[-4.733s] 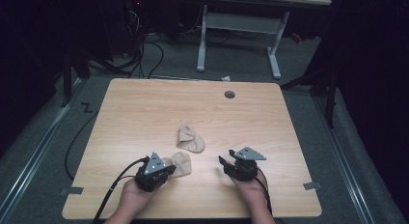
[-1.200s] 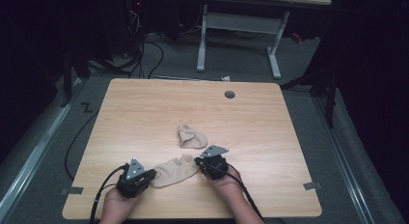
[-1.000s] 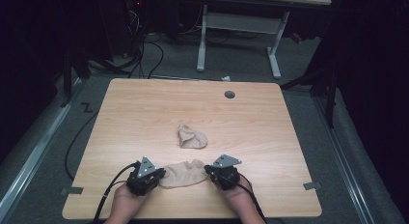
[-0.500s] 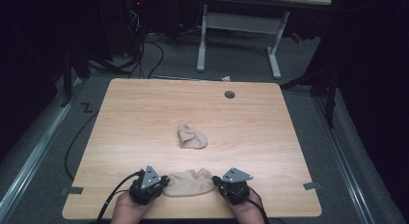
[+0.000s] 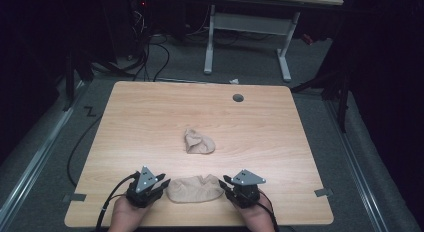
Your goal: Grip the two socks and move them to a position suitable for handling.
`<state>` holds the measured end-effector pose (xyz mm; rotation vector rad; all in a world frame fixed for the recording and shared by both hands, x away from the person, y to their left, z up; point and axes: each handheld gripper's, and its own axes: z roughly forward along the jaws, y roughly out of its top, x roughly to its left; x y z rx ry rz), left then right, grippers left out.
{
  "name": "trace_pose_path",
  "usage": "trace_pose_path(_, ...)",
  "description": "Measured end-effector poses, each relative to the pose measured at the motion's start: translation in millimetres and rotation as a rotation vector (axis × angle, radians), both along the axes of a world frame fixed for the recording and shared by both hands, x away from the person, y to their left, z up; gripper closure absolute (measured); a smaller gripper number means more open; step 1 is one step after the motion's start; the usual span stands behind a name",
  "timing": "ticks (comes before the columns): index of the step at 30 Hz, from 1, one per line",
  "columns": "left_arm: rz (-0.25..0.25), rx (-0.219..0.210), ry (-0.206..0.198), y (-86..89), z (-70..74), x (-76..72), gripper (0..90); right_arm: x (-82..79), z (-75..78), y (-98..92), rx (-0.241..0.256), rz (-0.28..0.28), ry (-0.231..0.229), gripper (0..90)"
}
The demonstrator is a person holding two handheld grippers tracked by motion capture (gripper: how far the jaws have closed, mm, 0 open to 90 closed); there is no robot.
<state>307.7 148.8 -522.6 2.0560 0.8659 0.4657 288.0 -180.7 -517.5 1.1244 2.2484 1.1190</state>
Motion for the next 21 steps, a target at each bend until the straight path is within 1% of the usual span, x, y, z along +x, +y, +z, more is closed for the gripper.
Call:
trace_pose_path(2, 0.027, 0.0, -0.002, 9.2, -2.0, 4.5, 67.6, 7.9, 7.0, 2.3, 0.01, -0.006, -0.007, 71.1)
trace_pose_path(3, 0.042, 0.006, 0.001, 14.1, -4.1, 7.1, 66.7, 13.1, 10.0, 4.9, 0.002, -0.008, -0.011, 70.5)
trace_pose_path(5, 0.061, -0.006, 0.013, 20.9, -6.4, 10.2, 64.3, 25.7, 16.2, 12.4, -0.002, -0.003, -0.014, 70.0)
trace_pose_path(6, 0.066, -0.013, 0.018, 23.0, -6.6, 11.0, 63.4, 35.0, 19.5, 18.3, -0.013, -0.002, -0.018, 69.8)
trace_pose_path(7, 0.07, -0.02, 0.019, 25.1, -6.6, 11.8, 62.7, 41.0, 21.3, 21.5, -0.018, -0.004, -0.018, 69.9)
trace_pose_path(10, 0.077, -0.028, 0.011, 29.0, -5.5, 12.5, 61.6, 67.2, 25.9, 35.4, -0.012, -0.005, -0.003, 69.9)
trace_pose_path(13, 0.08, -0.032, 0.013, 32.0, -5.7, 13.2, 61.6, 95.8, 27.9, 52.5, -0.026, -0.01, 0.017, 67.2)
trace_pose_path(14, 0.084, -0.033, 0.013, 32.7, -5.9, 13.4, 61.6, 102.1, 27.8, 56.1, -0.025, -0.015, 0.016, 65.6)
trace_pose_path(17, 0.083, -0.038, 0.015, 34.5, -5.9, 14.2, 61.6, 128.5, 25.9, 69.7, -0.041, -0.049, 0.028, 61.9)
trace_pose_path(21, 0.086, -0.044, 0.017, 35.4, -6.6, 14.7, 61.7, 153.6, 20.8, 79.5, -0.05, -0.061, 0.058, 58.5)
